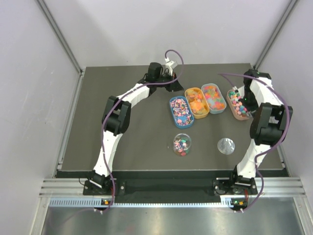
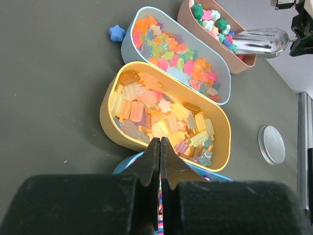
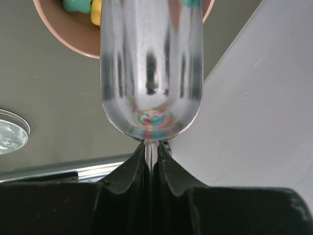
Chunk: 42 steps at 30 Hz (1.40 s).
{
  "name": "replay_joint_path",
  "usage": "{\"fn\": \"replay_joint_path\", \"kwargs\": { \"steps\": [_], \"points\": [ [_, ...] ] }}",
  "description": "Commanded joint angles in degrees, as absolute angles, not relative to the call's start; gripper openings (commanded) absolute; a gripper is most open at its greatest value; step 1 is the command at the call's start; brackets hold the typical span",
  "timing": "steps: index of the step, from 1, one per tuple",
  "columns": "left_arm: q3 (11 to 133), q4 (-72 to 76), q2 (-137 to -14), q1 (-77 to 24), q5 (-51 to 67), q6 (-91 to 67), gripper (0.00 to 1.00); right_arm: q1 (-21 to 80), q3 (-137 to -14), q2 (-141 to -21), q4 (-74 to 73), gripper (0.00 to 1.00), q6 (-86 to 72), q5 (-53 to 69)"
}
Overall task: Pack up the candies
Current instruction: Scoop the fake candies from the storage box.
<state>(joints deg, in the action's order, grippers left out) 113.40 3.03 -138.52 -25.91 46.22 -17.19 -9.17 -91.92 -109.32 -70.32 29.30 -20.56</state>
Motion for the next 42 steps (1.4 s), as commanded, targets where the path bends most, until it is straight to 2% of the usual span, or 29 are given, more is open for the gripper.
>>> {"fn": "replay_joint_path", "kwargs": {
  "steps": [1, 10, 21, 27, 33, 42],
  "points": [
    [112.6, 5.4, -133.5, -25.9, 46.8, -15.7, 0.0, -9.0, -89.2, -109.7, -68.7, 0.0, 29.0, -14.2],
    [111.9, 4.6, -132.8, -26.0, 46.6, -15.2, 0.0, -9.0, -83.4, -108.4, -70.0, 0.0, 29.0, -11.2],
    [111.6, 3.8, -131.9, -26.5, 45.9, -14.9, 0.0, -9.3, -88.7, -111.7, -69.8, 0.0, 27.7, -9.2],
    [111.2, 0.3, -130.2, -26.5, 45.4, -12.8, 0.0, -9.5, -86.0, -114.0, -67.1, 0.0, 25.1, -6.1],
    [109.2, -1.4, -128.5, -26.5, 45.4, -12.1, 0.0, -10.1, -93.3, -117.9, -67.4, 0.0, 23.6, -4.6],
    [110.1, -1.5, -128.3, -27.4, 44.9, -12.9, 0.0, -10.6, -89.7, -113.3, -63.6, 0.0, 20.7, -3.2]
  ]
}}
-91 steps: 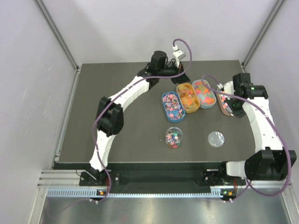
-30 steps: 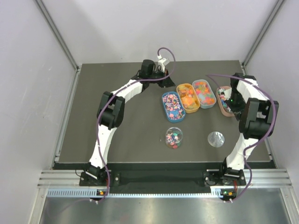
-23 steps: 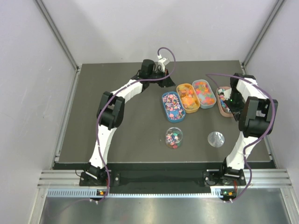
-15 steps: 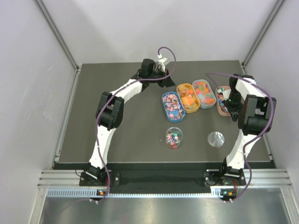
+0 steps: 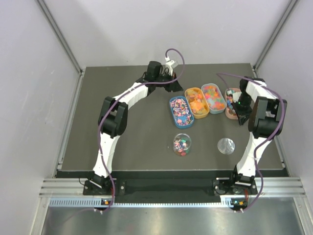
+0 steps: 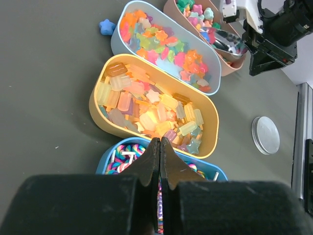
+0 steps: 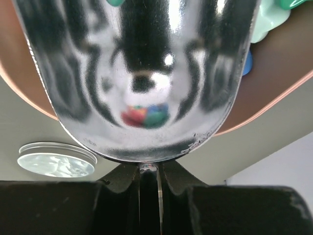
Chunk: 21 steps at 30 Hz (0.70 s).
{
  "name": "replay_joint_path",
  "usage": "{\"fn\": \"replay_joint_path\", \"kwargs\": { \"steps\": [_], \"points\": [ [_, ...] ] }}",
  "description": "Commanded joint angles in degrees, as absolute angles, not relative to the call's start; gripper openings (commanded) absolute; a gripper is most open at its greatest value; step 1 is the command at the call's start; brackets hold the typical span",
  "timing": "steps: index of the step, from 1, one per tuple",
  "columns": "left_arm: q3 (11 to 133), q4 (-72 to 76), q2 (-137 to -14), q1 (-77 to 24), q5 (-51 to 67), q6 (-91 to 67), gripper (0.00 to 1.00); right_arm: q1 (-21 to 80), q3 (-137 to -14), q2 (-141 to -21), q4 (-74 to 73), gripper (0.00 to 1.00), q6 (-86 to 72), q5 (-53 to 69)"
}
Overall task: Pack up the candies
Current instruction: Scoop the fake candies from the storage box.
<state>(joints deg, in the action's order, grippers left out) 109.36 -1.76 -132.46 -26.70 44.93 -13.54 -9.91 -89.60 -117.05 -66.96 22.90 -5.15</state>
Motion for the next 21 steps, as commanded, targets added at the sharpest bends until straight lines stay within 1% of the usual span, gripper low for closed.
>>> {"fn": "replay_joint_path", "kwargs": {
  "steps": [1, 4, 7, 11, 15, 16, 21],
  "points": [
    [111.6, -2.0, -128.9, -27.6, 45.3, -12.6, 0.0, -10.6, -89.9, -113.3, -63.6, 0.0, 20.3, -2.9],
    [117.6, -4.9, -132.4, -27.7, 49.1, -10.6, 0.0, -10.6, -90.0, -113.2, -63.3, 0.0, 18.5, -1.7],
    [122.5, -7.4, -135.4, -28.2, 49.1, -10.7, 0.0, -10.2, -88.7, -113.2, -62.4, 0.0, 15.6, -1.8],
    [124.1, -2.3, -137.5, -30.1, 49.5, -14.3, 0.0, -9.3, -88.4, -113.5, -62.0, 0.0, 14.9, -1.9],
    [130.5, -0.5, -143.2, -33.4, 51.1, -19.6, 0.0, -9.6, -87.9, -112.3, -62.1, 0.0, 14.5, -1.8],
    [131.1, 2.9, -144.5, -34.8, 50.9, -20.6, 0.0, -9.6, -87.7, -112.0, -62.1, 0.0, 14.4, -1.8],
    [133.9, 5.0, -147.6, -38.6, 49.3, -20.9, 0.0, -10.5, -89.3, -113.6, -62.3, 0.0, 14.6, -1.1]
  ]
}}
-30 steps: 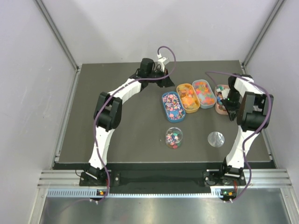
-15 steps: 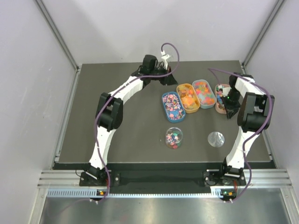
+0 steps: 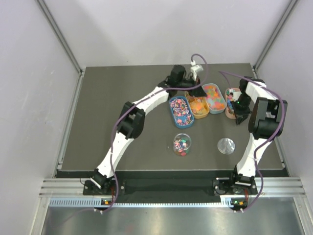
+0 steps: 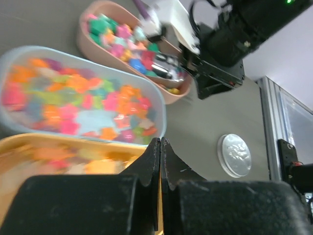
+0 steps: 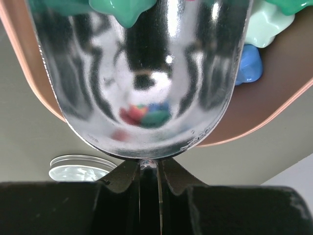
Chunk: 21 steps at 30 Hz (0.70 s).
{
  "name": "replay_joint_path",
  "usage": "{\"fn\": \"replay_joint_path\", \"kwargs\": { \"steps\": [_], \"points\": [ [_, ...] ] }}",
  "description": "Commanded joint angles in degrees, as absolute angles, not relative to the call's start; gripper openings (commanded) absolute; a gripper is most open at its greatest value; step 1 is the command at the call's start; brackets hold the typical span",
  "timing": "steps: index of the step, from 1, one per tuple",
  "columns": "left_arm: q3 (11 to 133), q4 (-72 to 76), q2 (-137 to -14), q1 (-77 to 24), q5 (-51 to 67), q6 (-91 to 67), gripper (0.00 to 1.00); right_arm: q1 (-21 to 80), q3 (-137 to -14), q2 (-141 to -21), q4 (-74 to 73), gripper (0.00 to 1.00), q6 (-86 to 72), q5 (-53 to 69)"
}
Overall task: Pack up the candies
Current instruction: Scoop the fake candies from the storage box.
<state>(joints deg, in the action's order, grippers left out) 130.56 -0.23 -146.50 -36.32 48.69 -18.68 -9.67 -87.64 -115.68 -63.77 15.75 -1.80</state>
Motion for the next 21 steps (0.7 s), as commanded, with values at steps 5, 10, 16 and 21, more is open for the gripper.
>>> {"fn": "replay_joint_path", "kwargs": {
  "steps": [5, 10, 16, 21],
  "points": [
    [137.4, 10.3, -152.5, -40.7, 45.1, -22.7, 0.0, -10.8, -90.6, -114.3, -62.8, 0.0, 14.5, -1.6],
    [141.4, 12.3, -156.5, -43.1, 37.9, -20.9, 0.13, -10.8, -85.7, -110.3, -62.7, 0.0, 14.5, -1.0],
    [142.8, 13.6, -157.9, -43.9, 31.5, -17.8, 0.56, -10.9, -81.8, -106.8, -62.1, 0.0, 14.6, -0.4],
    [140.6, 9.8, -156.5, -43.8, 32.8, -14.7, 0.55, -10.9, -82.8, -108.0, -62.4, 0.0, 15.8, -0.2]
  ]
}}
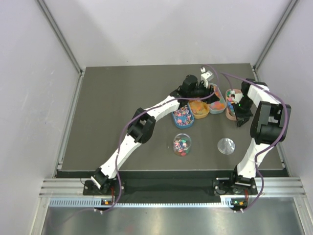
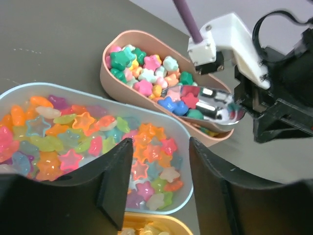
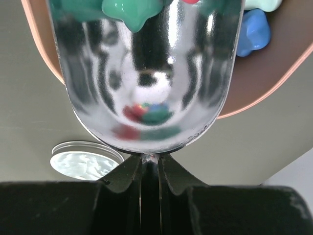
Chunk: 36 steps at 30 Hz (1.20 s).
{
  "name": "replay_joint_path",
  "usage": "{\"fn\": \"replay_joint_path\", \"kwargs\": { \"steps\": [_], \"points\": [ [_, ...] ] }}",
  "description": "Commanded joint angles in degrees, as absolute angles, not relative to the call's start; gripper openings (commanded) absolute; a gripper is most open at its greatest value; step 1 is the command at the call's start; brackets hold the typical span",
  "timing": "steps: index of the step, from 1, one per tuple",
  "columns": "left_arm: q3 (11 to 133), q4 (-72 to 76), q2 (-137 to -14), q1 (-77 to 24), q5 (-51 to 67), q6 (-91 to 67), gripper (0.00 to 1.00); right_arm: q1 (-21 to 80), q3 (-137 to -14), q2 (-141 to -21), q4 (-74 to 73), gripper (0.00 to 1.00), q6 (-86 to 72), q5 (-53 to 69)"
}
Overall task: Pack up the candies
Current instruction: Scoop the fake candies from the storage box.
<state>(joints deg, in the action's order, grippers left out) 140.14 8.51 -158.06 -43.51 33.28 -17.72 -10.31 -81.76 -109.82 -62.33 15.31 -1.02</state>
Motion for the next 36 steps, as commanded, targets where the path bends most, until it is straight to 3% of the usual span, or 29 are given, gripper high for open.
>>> {"fn": "replay_joint_path", "kwargs": {
  "steps": [1, 9, 15, 21, 25, 36],
  "points": [
    [139.1, 9.1, -154.3, -43.4, 33.3, -14.5, 0.54, -10.9, -83.1, -108.5, -62.6, 0.0, 16.3, -0.2],
    [107.3, 20.1, -127.9, -34.6, 24.2, -15.2, 0.5, -7.9, -88.4, -114.2, -63.9, 0.0, 20.6, -0.2],
    [104.0, 12.4, -122.3, -27.5, 21.7, -10.2, 0.49, -0.7, -90.5, -115.2, -64.3, 0.0, 23.4, -0.2],
    [109.2, 6.8, -125.8, -23.8, 21.4, -6.4, 0.51, 4.1, -90.1, -115.0, -63.1, 0.0, 25.4, -1.1],
    [118.0, 0.4, -132.0, -22.6, 27.2, -6.5, 0.51, 4.6, -88.9, -114.9, -63.3, 0.0, 26.1, -1.4],
    [137.5, 6.8, -151.4, -27.1, 33.8, -12.4, 0.57, 5.6, -82.6, -111.8, -62.5, 0.0, 24.5, -3.6]
  ]
}}
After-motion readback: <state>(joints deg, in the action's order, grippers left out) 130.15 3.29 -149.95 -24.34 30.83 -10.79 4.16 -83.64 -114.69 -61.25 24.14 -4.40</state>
